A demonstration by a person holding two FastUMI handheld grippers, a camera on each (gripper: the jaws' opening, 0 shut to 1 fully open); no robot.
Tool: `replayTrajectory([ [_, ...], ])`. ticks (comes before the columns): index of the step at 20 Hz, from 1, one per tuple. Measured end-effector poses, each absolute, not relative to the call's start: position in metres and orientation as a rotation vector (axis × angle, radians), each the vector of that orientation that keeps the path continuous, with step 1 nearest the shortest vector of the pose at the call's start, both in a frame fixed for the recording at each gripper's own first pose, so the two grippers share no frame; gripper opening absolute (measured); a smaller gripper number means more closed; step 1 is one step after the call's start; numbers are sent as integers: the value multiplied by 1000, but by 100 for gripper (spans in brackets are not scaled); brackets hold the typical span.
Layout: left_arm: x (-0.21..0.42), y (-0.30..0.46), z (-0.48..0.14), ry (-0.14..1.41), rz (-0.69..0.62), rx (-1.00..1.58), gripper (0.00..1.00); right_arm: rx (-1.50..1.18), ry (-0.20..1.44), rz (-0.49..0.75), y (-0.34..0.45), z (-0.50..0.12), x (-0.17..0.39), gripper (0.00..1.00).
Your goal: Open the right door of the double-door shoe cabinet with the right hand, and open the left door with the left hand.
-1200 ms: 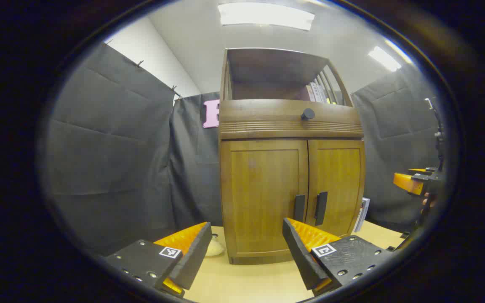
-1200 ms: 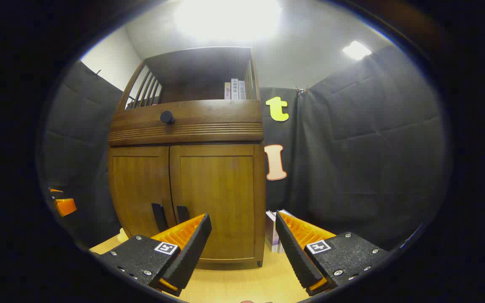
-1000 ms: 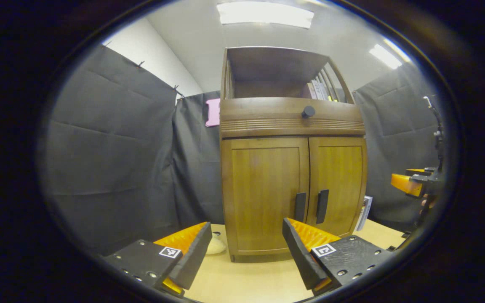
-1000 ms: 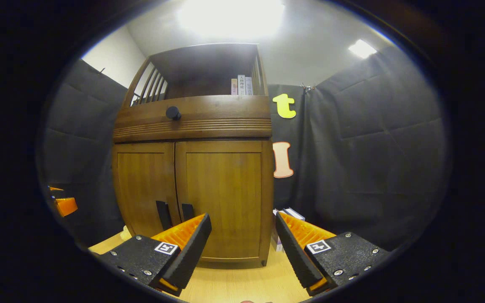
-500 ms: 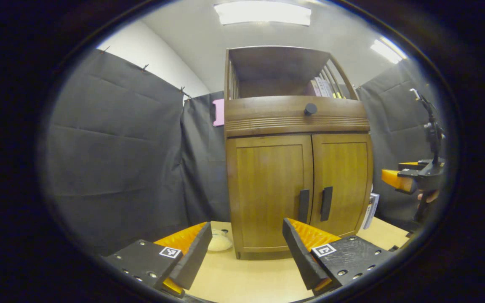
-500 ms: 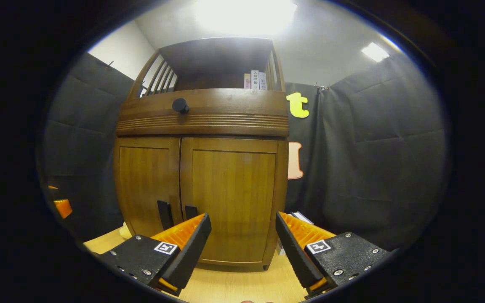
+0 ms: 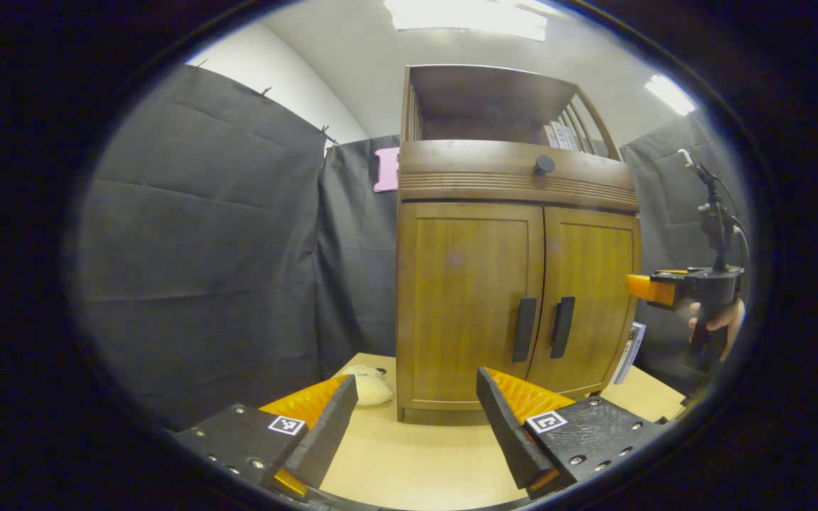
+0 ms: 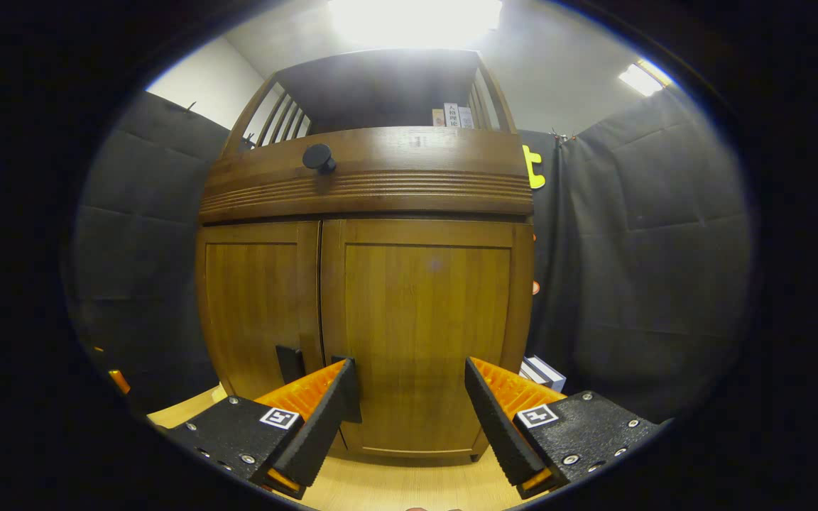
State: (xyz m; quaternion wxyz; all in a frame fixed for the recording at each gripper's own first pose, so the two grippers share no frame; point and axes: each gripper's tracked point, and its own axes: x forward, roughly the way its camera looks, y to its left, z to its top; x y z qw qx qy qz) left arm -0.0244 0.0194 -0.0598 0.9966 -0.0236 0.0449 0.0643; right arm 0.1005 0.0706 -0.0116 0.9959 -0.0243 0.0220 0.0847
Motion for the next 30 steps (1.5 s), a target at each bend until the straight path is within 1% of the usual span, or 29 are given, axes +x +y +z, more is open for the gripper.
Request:
replayTrajectory([
  [1,-25,21,-67,104,131,-52,96,-51,49,175,75,-14,109,96],
  [2,-24,22,-73,119,131,-57,100,-52,63,183,81,-18,117,95],
  [3,-22,22,-80,134,132,-61,96,-46,76,190,86,-24,126,95],
  [4,-21,22,-85,145,133,-65,96,-31,85,194,90,-29,132,96],
  [5,-21,21,-91,153,134,-71,100,-13,95,205,97,-33,139,95],
  [6,-21,22,-97,163,138,-77,100,2,110,220,104,-38,147,96],
  [7,-21,24,-106,185,146,-84,96,14,122,235,111,-44,153,96],
  [8,-23,25,-117,208,157,-92,100,22,131,245,119,-47,158,95],
  [9,-24,27,-125,226,167,-102,97,24,140,252,128,-53,161,95],
  [11,-28,31,-138,256,194,-125,97,22,161,265,138,-68,169,96],
  [14,-41,40,-150,290,251,-158,96,23,171,292,151,-84,179,95],
  [15,-44,43,-153,300,268,-171,96,16,177,289,152,-91,183,96],
  [16,-46,46,-155,308,284,-183,100,12,185,288,154,-96,186,96],
  [19,-54,50,-153,321,334,-200,100,10,213,261,161,-102,194,94],
  [20,-55,53,-152,320,347,-199,97,9,219,260,165,-101,196,90],
  [21,-58,55,-152,320,362,-194,97,17,227,267,173,-98,197,84],
  [22,-58,57,-151,321,371,-190,97,26,235,266,173,-99,195,74],
  [23,-61,57,-150,321,377,-189,100,40,238,279,180,-101,196,62],
  [24,-60,56,-149,323,380,-190,100,38,242,277,183,-102,196,50],
  [25,-62,56,-149,325,383,-195,97,32,240,269,182,-104,197,38],
  [26,-61,55,-148,324,385,-202,100,21,240,267,180,-104,195,35],
  [27,-62,55,-146,314,374,-203,100,20,247,266,179,-104,198,34],
  [28,-62,57,-143,299,364,-191,97,29,259,265,179,-103,196,30],
  [30,-63,56,-139,280,346,-146,97,39,284,271,178,-105,195,28],
])
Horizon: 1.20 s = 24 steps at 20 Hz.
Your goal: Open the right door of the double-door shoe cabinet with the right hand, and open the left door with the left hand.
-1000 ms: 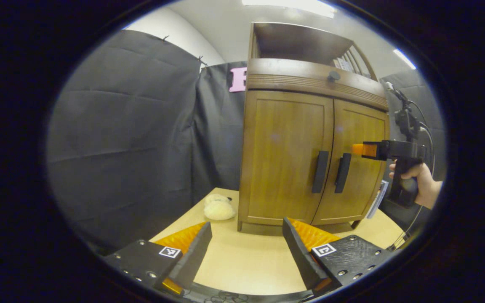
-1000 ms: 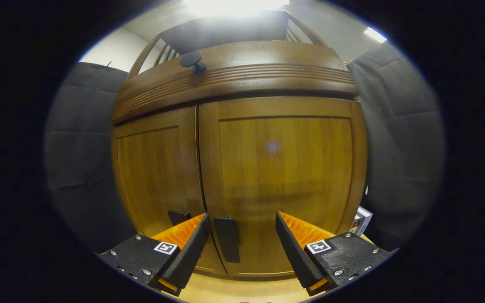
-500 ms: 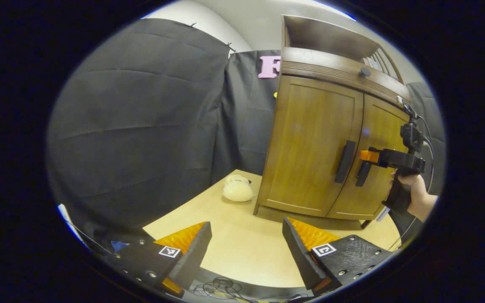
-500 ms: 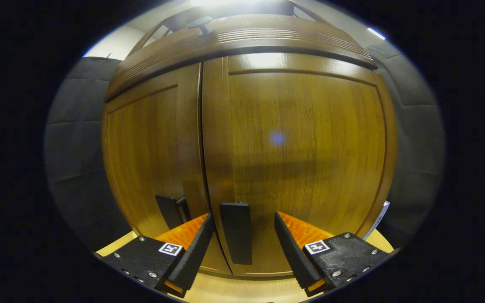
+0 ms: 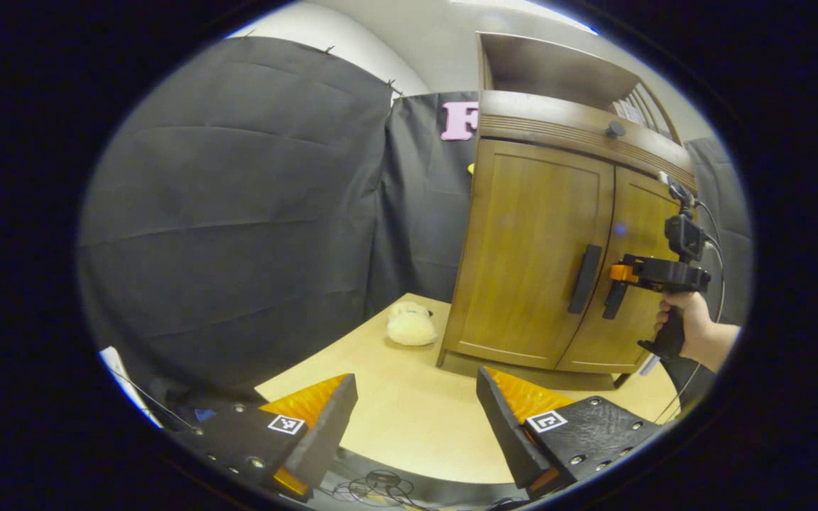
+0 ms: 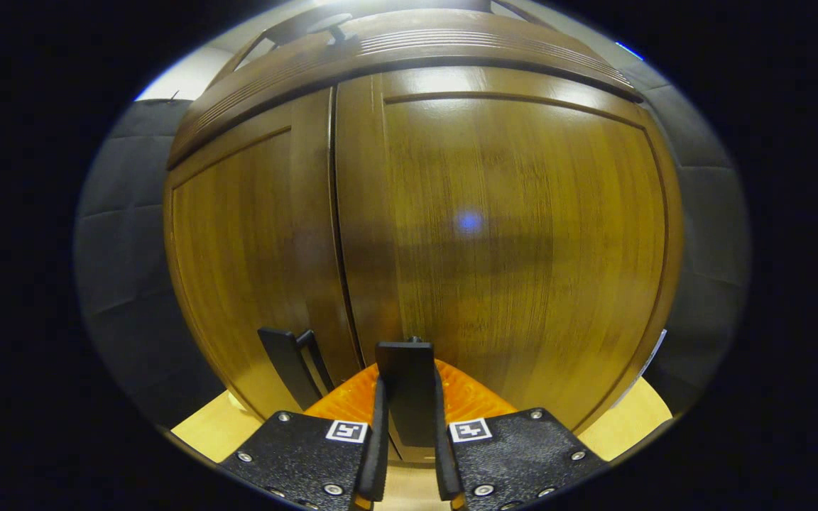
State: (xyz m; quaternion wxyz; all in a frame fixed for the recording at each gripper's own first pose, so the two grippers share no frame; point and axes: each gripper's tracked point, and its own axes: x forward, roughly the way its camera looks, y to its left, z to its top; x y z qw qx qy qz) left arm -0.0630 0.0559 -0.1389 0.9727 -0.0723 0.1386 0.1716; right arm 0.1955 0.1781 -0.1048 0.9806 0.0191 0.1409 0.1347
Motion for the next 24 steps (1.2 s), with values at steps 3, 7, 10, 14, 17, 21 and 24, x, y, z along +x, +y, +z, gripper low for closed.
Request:
replayTrajectory([
  [3,-59,51,-136,269,299,-113,96,20,297,298,175,-105,184,27],
  [7,-51,49,-128,250,245,-84,96,26,297,324,166,-103,157,27],
  [10,-48,41,-129,241,199,-71,100,31,304,324,156,-102,136,27],
  [14,-41,36,-126,236,152,-55,100,32,302,347,143,-100,113,24],
  [17,-37,26,-119,220,116,-43,100,34,302,350,132,-100,98,21],
  [21,-36,16,-117,195,71,-21,100,32,306,332,109,-96,73,21],
  [24,-35,9,-117,188,41,-41,100,41,308,307,88,-92,58,20],
])
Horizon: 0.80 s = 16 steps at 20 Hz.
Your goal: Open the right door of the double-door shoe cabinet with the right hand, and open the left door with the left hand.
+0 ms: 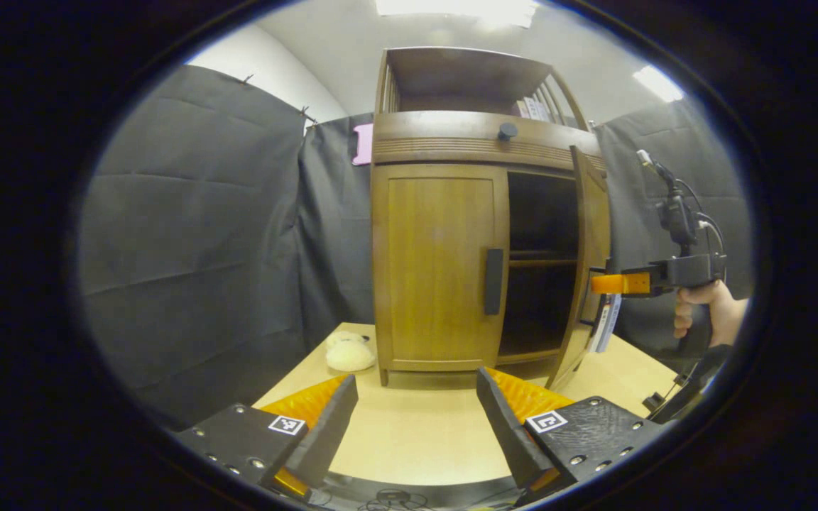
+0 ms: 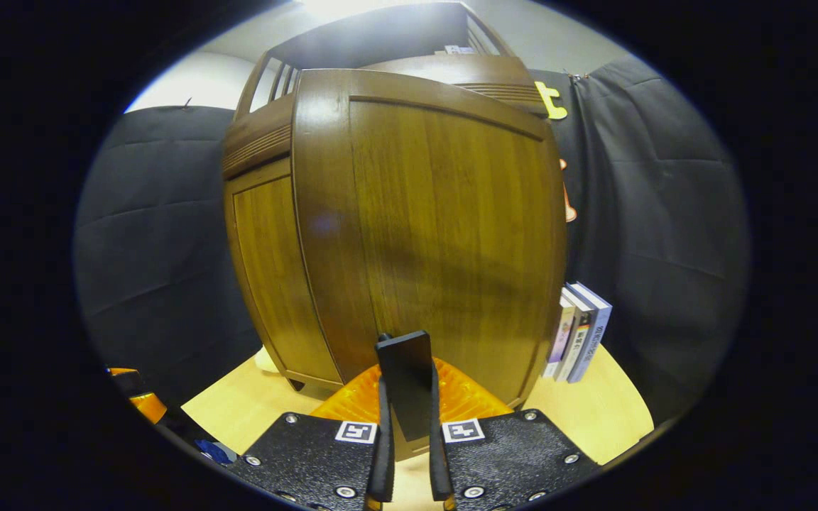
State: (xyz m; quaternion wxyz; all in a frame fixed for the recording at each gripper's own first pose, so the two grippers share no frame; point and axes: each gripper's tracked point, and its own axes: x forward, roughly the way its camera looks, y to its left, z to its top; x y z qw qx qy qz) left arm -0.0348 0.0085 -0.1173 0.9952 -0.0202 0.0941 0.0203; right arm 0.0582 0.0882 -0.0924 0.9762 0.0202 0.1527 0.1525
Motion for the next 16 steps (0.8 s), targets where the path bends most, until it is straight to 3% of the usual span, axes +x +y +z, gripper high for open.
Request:
replayTrajectory([
  [5,-27,-17,-120,207,-17,-67,96,43,321,245,43,-89,32,17],
  [13,7,-98,-99,193,-137,-57,100,58,347,105,-62,-93,24,5],
  [16,13,-130,-94,185,-140,-52,100,115,346,145,-109,-96,28,1],
])
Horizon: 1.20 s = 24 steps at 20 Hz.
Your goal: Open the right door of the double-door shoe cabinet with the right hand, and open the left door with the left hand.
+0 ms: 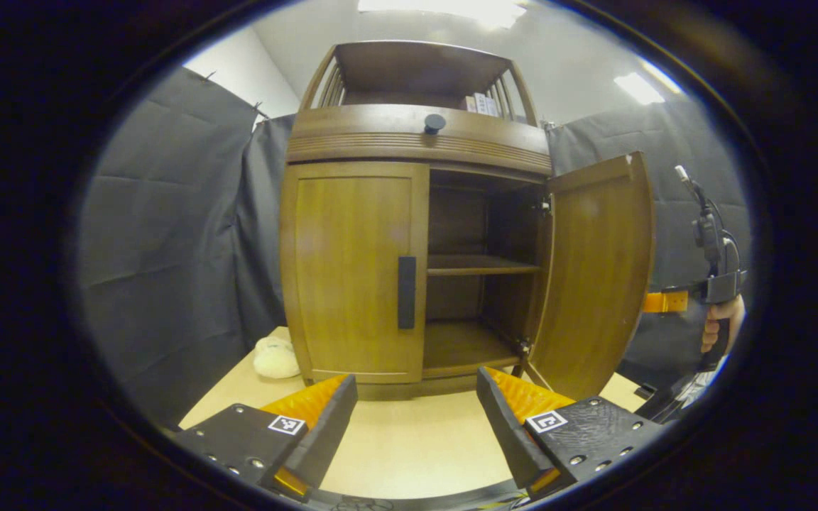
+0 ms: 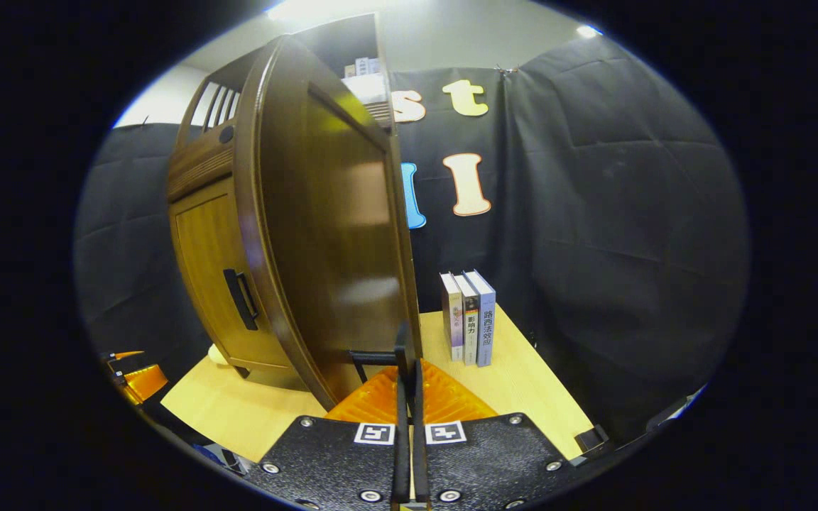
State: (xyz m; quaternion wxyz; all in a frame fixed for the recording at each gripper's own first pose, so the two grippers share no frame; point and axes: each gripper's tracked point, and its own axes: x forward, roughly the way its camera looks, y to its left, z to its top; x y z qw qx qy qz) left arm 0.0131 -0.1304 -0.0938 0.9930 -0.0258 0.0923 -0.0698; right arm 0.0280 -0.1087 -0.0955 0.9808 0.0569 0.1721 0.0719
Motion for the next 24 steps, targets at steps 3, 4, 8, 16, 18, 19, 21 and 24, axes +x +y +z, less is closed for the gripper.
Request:
replayTrajectory([
  [3,12,-169,-91,210,-111,-83,90,116,350,225,-140,-97,39,2],
  [4,10,-185,-89,207,-110,-98,100,108,344,251,-146,-95,41,2],
  [8,-4,-221,-92,218,-27,-102,100,103,343,375,-152,-99,44,2],
  [16,-21,-229,-85,218,125,-99,96,100,331,478,-153,-103,41,6],
  [18,-16,-219,-79,209,149,-68,100,104,346,486,-158,-107,34,10],
  [19,-10,-214,-77,202,154,-58,96,95,358,483,-163,-111,31,11],
  [21,6,-203,-71,196,157,-54,100,75,384,455,-174,-120,23,18],
  [24,42,-182,-51,149,145,-34,95,54,383,331,-205,-122,22,31],
])
